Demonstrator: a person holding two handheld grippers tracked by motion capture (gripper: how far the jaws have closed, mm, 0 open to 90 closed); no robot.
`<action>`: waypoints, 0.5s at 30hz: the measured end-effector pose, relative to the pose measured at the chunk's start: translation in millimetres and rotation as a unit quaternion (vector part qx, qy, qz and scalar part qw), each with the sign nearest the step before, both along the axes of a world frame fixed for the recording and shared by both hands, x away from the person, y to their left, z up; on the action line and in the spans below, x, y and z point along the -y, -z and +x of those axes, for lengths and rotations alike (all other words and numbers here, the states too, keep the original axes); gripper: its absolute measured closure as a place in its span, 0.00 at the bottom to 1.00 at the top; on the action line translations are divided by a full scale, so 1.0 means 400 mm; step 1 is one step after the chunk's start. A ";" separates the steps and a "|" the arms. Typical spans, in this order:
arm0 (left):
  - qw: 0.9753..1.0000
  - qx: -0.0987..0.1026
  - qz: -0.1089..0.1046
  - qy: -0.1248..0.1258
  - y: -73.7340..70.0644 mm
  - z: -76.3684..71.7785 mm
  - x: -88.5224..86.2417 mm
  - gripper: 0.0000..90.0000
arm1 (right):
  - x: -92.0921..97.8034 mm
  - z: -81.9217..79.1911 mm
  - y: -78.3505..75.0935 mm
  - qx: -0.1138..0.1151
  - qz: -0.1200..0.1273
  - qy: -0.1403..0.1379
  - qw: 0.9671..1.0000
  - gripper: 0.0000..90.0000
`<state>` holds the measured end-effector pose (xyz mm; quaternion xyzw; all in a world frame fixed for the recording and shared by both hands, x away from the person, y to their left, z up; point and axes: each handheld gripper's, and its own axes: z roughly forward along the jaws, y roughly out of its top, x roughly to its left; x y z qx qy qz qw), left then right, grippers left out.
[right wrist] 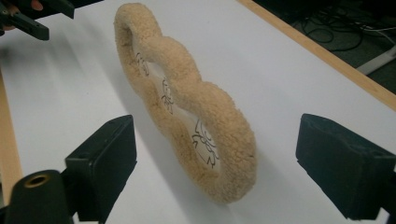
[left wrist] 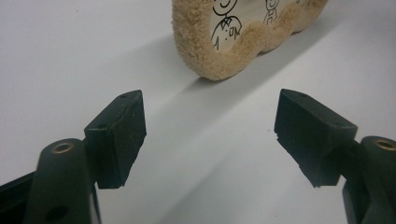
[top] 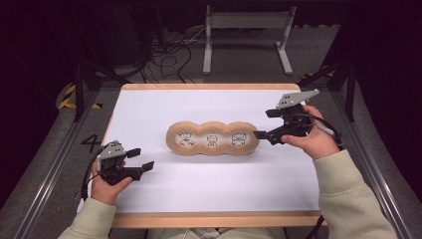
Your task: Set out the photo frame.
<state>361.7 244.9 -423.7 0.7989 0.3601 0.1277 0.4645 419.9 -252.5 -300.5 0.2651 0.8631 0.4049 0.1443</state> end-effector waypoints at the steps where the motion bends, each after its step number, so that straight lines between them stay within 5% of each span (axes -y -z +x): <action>1: 1.000 0.002 0.003 0.001 0.000 0.001 -0.002 0.28 | 0.007 -0.003 0.002 0.003 0.000 0.004 1.000 0.12; 15: 1.000 0.019 -0.001 -0.005 0.008 0.002 -0.012 0.25 | 0.074 -0.072 0.053 0.041 0.008 0.044 0.998 0.08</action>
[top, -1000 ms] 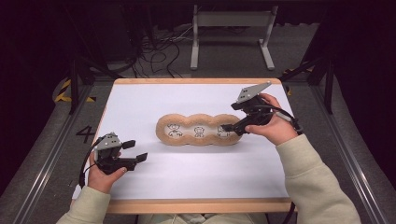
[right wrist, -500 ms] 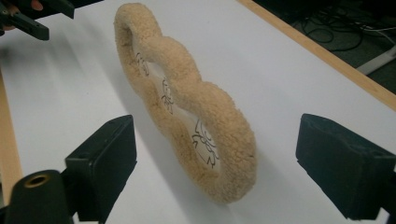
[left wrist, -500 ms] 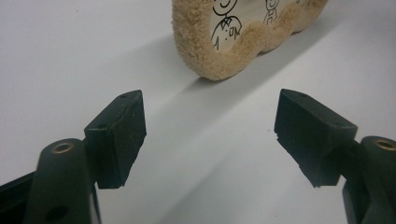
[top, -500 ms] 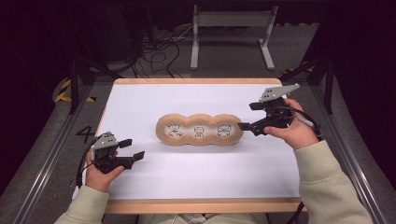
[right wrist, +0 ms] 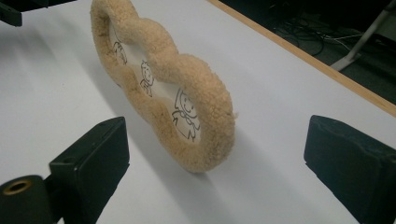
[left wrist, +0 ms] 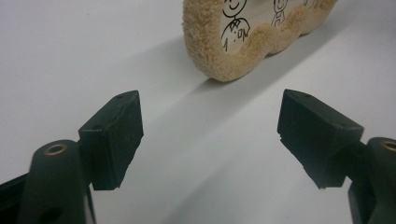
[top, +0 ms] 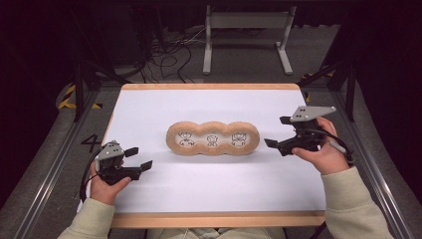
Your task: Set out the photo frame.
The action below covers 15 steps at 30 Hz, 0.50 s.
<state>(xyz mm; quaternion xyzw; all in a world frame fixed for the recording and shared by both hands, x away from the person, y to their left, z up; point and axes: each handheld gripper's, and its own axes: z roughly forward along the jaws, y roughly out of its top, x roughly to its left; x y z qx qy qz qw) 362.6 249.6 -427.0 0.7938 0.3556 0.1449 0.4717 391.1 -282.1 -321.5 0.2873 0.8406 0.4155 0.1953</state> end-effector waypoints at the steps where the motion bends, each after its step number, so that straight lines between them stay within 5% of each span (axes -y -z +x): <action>1: 1.000 0.001 -0.002 0.000 0.001 0.000 0.000 0.25 | 0.004 -0.005 0.004 0.001 0.005 0.001 1.000 0.08; 9: 1.000 0.001 -0.007 -0.005 0.010 0.000 -0.001 0.26 | 0.027 -0.032 0.053 0.000 0.022 0.011 1.000 0.08; 11: 1.000 0.003 -0.002 -0.005 0.012 0.001 0.001 0.26 | 0.034 -0.032 0.066 -0.001 0.042 0.020 0.999 0.09; 13: 1.000 0.008 -0.001 -0.005 0.011 -0.002 0.001 0.26 | 0.034 -0.026 0.076 -0.008 0.020 0.027 0.999 0.07; 15: 1.000 0.009 -0.007 -0.008 0.010 -0.004 -0.001 0.26 | 0.037 -0.028 0.090 -0.009 0.027 0.030 0.999 0.07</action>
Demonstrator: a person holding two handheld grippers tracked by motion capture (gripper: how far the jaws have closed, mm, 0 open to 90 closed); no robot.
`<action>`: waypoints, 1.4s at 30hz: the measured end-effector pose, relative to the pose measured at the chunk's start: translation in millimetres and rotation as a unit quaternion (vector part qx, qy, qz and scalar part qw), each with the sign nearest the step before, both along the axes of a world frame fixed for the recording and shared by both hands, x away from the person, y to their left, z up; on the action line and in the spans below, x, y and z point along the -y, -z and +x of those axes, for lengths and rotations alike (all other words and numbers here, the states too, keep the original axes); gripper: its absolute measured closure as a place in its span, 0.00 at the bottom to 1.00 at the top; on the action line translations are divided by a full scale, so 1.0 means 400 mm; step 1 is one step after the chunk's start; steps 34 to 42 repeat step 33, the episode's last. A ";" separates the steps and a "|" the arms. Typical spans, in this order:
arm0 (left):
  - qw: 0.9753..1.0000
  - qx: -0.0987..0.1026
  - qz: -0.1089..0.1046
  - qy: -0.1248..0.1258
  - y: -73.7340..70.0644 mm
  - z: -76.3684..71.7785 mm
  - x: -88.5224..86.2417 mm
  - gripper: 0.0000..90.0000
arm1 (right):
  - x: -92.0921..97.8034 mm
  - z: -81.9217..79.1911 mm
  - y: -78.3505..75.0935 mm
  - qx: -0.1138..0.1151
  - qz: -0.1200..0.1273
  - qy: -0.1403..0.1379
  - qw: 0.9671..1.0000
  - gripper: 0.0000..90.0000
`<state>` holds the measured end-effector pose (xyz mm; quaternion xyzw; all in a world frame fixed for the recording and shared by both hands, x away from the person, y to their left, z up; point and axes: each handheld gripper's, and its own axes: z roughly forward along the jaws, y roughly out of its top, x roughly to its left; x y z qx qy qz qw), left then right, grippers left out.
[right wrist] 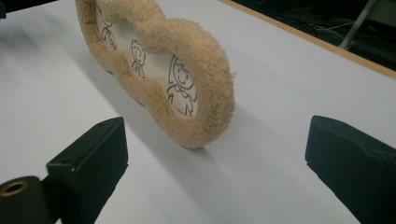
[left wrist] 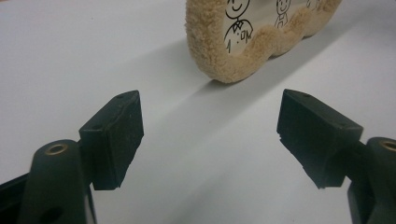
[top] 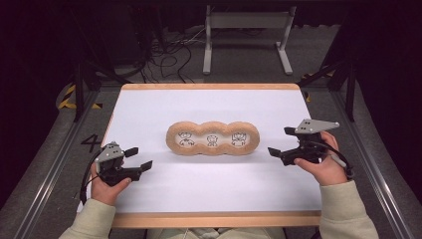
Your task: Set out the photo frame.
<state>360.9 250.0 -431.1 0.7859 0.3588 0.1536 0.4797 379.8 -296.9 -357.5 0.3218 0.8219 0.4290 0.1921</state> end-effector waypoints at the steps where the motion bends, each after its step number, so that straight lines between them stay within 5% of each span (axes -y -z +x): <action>1: 1.000 0.003 0.000 0.000 0.000 0.001 -0.002 0.26 | 0.001 -0.001 0.005 0.001 0.001 0.000 1.000 0.07; 9: 1.000 0.005 0.000 0.007 0.002 0.000 -0.002 0.28 | 0.021 -0.011 0.077 -0.002 0.011 0.007 1.000 0.06; 13: 1.000 0.005 0.001 0.010 0.005 0.001 -0.003 0.28 | 0.026 -0.016 0.116 0.027 0.002 0.028 0.999 0.06; 23: 1.000 0.003 0.002 0.014 0.013 0.009 0.001 0.28 | 0.030 -0.004 0.183 0.002 -0.018 0.024 1.000 0.05; 32: 1.000 -0.008 -0.009 0.009 0.018 0.016 0.001 0.27 | 0.034 -0.001 0.191 -0.027 -0.031 0.040 0.998 0.04; 42: 1.000 -0.008 -0.009 0.009 0.018 0.016 0.001 0.26 | 0.034 -0.001 0.191 -0.027 -0.031 0.040 0.998 0.04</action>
